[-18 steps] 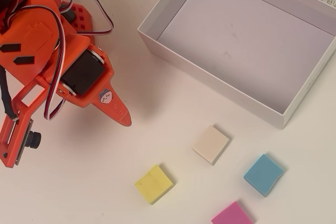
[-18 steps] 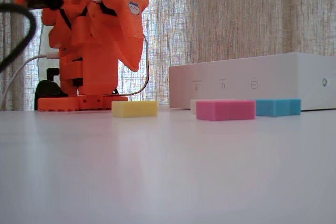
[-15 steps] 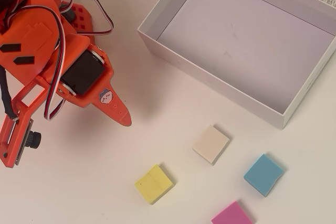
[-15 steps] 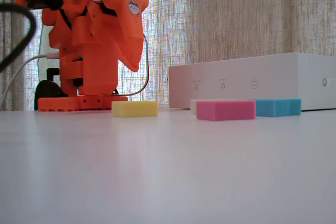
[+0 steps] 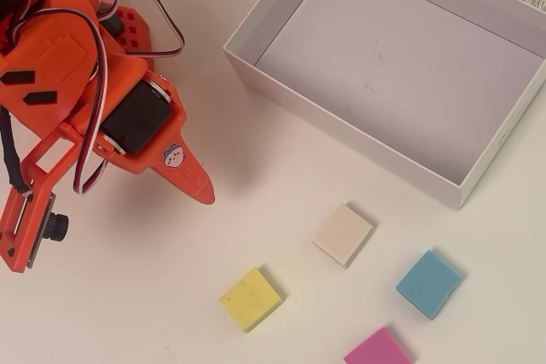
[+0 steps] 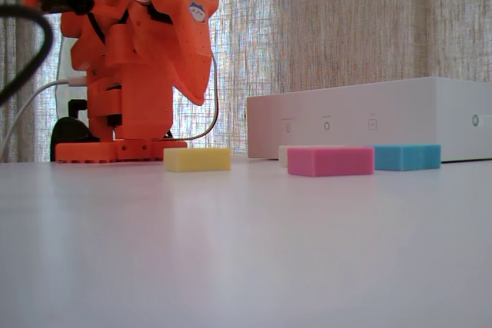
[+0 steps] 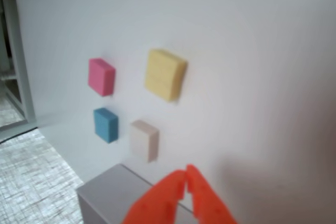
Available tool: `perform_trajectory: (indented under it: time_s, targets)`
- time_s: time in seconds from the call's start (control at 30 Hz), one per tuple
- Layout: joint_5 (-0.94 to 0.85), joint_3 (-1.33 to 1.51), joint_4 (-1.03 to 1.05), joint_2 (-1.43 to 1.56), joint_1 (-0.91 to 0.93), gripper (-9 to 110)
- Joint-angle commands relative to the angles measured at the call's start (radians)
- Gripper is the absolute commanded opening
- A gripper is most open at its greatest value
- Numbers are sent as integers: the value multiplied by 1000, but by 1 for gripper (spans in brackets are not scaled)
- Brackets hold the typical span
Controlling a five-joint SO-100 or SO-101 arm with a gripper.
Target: Grasp the yellow cuboid and put it in the bin.
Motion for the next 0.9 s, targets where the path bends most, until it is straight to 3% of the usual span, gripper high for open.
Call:
perform_trajectory:
  time_s: [0.0, 0.17, 0.33, 0.67, 0.87]
  targets:
    - [-11, 0, -21, -6, 5, 2]
    - [-49, -144, -210, -74, 3, 21]
    - [-11, -522, -250, -299, -54, 27]
    - [167, -1514, 80, -790, -267, 27]
    - [316, -1529, 278, -939, -222, 27]
